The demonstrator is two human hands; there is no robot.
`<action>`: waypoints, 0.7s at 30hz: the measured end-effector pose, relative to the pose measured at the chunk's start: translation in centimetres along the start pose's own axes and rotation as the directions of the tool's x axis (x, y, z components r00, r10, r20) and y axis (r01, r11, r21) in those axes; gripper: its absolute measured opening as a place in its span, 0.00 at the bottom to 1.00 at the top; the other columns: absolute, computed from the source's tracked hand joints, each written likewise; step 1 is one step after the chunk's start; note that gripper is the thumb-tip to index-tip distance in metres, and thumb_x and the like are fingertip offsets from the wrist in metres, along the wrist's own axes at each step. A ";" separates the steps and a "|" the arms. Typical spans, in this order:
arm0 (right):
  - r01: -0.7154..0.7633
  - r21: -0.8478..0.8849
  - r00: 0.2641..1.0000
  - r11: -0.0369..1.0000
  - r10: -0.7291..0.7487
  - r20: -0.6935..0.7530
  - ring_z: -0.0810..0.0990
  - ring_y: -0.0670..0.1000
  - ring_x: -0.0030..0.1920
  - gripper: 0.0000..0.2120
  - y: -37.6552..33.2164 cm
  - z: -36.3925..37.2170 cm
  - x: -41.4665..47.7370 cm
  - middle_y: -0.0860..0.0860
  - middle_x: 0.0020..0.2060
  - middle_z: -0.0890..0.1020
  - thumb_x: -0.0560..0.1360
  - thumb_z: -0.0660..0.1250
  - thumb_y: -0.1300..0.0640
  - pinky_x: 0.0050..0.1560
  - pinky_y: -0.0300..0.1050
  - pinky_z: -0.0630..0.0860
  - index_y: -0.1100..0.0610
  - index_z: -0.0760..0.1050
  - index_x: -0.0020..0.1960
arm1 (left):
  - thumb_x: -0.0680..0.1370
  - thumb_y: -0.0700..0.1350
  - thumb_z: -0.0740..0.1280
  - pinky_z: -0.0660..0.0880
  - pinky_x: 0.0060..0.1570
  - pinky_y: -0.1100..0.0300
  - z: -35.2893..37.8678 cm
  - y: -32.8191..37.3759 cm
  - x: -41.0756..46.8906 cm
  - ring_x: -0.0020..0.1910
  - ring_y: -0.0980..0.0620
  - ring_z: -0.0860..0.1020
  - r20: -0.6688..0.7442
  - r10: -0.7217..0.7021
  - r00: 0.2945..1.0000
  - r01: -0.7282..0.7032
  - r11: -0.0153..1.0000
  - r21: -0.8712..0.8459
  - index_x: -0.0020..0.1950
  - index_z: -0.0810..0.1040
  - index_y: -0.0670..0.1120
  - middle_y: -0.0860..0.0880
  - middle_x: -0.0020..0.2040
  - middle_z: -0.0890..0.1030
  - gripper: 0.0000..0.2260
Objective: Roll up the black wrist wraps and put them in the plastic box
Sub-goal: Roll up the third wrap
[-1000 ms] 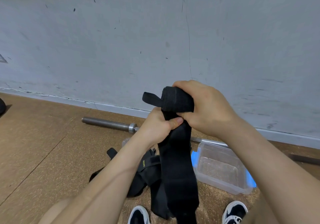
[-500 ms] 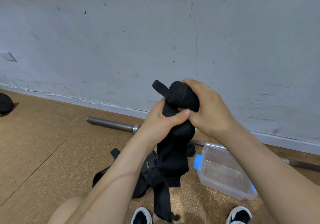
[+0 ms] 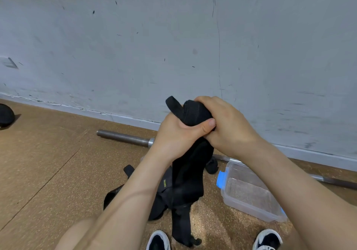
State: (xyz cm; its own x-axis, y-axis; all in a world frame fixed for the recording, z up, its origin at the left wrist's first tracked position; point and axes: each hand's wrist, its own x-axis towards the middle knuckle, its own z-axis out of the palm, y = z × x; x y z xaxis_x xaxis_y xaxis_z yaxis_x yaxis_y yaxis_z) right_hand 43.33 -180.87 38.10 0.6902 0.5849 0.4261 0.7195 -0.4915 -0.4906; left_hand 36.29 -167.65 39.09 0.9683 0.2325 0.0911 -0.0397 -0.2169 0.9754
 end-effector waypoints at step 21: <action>-0.309 0.750 0.950 0.585 0.150 0.274 0.83 0.48 0.48 0.22 1.4 -4.2 -0.2 0.50 0.47 0.83 0.71 0.75 0.68 0.47 0.41 0.78 0.54 0.76 0.62 | 0.69 0.40 0.74 0.79 0.58 0.46 0.8 -0.8 0.4 0.59 0.40 0.81 0.040 -0.056 0.998 0.069 0.858 -0.510 0.66 0.75 0.39 0.38 0.59 0.82 0.25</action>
State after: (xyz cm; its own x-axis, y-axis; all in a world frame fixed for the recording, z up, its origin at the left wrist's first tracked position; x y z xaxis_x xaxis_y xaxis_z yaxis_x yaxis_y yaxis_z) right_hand 44.48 -184.42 40.56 0.7426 0.6584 0.1228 0.1498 0.0155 -0.9886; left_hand 36.88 -168.19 38.21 0.9781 0.2063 0.0279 -0.0930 0.3132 0.9451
